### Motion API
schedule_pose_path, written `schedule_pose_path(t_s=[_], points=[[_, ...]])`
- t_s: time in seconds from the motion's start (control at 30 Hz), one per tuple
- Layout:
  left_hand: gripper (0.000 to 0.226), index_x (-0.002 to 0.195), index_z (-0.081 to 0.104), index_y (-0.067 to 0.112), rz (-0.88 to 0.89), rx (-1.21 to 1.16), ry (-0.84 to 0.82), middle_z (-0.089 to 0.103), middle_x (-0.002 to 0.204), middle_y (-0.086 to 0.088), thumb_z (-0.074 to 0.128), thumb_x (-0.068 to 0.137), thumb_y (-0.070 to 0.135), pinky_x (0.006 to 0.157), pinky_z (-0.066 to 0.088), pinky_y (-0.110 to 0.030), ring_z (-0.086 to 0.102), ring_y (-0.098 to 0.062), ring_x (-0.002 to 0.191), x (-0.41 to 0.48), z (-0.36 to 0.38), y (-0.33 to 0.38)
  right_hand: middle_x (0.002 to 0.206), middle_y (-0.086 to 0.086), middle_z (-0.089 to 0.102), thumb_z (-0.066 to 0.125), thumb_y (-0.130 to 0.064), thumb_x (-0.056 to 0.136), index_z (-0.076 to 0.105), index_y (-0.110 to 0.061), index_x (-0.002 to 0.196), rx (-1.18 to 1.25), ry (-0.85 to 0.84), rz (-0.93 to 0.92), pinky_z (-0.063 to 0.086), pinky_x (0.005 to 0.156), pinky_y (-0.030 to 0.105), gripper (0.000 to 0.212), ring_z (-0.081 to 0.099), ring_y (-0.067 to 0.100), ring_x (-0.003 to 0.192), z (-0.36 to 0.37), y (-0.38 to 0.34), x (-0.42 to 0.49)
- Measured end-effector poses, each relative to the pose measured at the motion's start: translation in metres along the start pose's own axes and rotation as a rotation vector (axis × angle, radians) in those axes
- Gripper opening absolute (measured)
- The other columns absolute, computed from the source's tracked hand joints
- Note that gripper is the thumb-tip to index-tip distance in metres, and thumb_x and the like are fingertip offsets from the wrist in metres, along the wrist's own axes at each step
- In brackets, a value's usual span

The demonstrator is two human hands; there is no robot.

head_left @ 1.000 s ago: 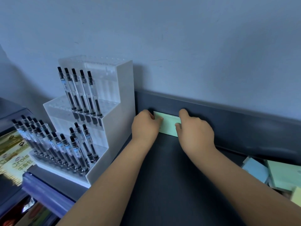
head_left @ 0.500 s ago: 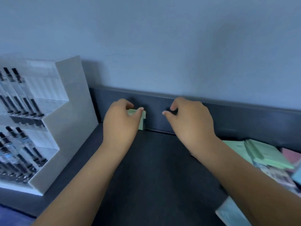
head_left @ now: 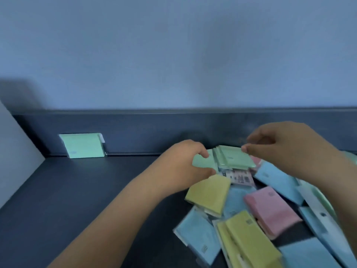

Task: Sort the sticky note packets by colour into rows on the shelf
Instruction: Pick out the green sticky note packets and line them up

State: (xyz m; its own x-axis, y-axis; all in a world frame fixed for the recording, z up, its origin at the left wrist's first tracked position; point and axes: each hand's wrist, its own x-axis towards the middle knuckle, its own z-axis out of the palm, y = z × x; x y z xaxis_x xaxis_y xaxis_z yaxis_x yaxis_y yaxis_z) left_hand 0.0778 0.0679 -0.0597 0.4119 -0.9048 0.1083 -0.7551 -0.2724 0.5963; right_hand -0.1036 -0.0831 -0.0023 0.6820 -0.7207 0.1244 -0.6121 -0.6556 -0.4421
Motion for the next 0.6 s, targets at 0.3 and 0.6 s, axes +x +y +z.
schedule_pose_path(t_s=[0.3, 0.6], points=[[0.035, 0.118, 0.063, 0.033, 0.069, 0.105, 0.032, 0.056, 0.118, 0.019, 0.070, 0.087, 0.048, 0.093, 0.044, -0.025, 0.053, -0.003, 0.111, 0.021, 0.047, 0.057, 0.084, -0.020, 0.071, 0.073, -0.047, 0.085, 0.073, -0.038, 0.094, 0.103, 0.117, 0.159, 0.047, 0.070, 0.026, 0.012, 0.063, -0.003, 0.083, -0.027, 0.085, -0.054], [0.026, 0.108, 0.063, 0.038, 0.128, 0.225, 0.079, 0.060, 0.108, 0.021, 0.063, 0.087, 0.053, 0.087, 0.048, -0.029, 0.056, -0.003, 0.100, 0.016, 0.069, 0.118, 0.077, -0.022, 0.072, 0.075, -0.029, 0.088, 0.076, -0.039, 0.087, 0.247, 0.362, 0.246, 0.039, 0.063, 0.004, 0.010, 0.063, -0.011, 0.080, -0.043, 0.147, -0.100]])
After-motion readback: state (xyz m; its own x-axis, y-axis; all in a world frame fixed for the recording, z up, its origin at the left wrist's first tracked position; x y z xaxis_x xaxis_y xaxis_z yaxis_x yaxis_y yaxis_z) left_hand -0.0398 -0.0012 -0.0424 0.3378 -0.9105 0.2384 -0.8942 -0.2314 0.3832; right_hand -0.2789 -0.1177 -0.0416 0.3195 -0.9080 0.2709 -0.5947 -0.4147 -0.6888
